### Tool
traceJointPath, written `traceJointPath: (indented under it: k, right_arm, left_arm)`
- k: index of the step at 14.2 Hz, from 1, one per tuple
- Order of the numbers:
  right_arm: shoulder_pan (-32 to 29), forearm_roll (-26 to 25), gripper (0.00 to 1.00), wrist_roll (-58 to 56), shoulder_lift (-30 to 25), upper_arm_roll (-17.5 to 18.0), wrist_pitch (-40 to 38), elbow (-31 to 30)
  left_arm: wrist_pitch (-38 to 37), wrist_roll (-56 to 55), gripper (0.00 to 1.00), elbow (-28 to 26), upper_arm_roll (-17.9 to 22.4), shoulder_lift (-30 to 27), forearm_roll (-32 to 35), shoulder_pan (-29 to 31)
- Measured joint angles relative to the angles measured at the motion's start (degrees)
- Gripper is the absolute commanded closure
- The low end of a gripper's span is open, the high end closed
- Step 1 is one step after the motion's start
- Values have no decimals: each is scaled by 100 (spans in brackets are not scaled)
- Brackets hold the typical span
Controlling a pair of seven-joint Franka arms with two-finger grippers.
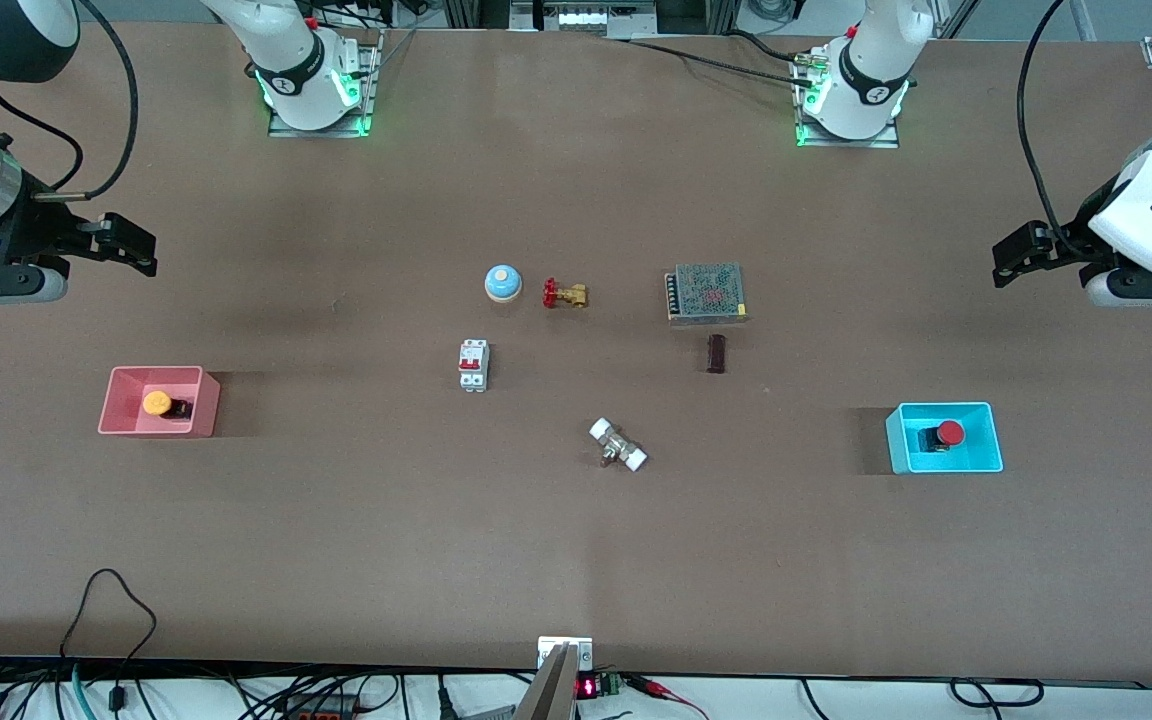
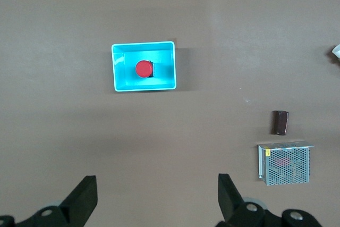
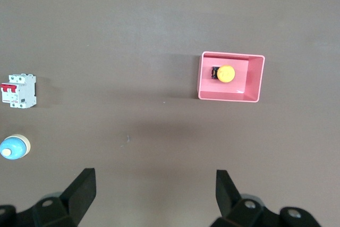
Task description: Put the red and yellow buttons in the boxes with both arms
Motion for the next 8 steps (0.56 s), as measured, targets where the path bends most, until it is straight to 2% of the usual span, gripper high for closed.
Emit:
traceJointPath:
  k: [8]
  right_arm:
    - [-3,0,0,0,95,-4,-2,25]
  left_arm:
    - [-12,3,0,0,0,0,0,0]
